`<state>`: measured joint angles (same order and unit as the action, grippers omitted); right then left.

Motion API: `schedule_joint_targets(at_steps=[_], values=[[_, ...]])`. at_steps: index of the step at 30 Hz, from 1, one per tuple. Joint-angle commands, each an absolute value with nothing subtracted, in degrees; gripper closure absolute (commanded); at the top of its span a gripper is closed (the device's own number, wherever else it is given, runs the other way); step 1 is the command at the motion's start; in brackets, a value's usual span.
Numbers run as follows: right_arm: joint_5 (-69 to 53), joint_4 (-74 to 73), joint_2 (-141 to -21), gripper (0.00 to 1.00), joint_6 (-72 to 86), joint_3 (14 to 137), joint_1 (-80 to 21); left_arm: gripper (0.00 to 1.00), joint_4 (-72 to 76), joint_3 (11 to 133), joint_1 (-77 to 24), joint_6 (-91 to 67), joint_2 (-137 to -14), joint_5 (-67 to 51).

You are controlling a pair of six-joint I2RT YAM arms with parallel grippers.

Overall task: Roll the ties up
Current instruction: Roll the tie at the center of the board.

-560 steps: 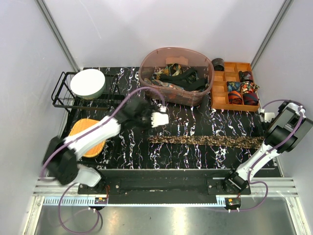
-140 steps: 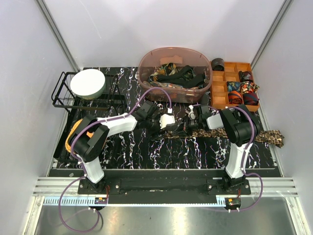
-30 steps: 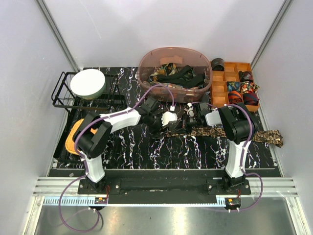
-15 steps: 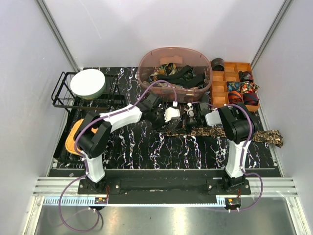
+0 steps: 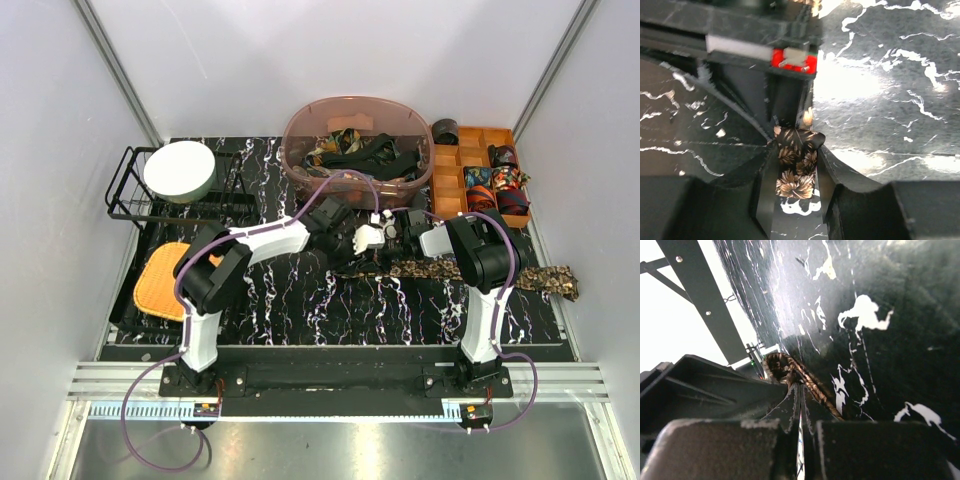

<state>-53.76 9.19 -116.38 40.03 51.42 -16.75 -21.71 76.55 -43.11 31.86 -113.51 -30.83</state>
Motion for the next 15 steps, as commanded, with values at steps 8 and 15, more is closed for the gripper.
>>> schedule_joint_targets(at_steps=[8, 15], values=[[-47.55, 0.71, -114.88, 0.96, 42.63, 50.45, -16.52, 0.64, -24.95, 76.2, -43.16, 35.86, -115.4, -26.29], [-49.92, -5.18, -108.99, 0.83, 40.44, 50.62, -14.68, 0.64, -26.1, 76.2, -43.24, 36.91, -116.1, -25.57]])
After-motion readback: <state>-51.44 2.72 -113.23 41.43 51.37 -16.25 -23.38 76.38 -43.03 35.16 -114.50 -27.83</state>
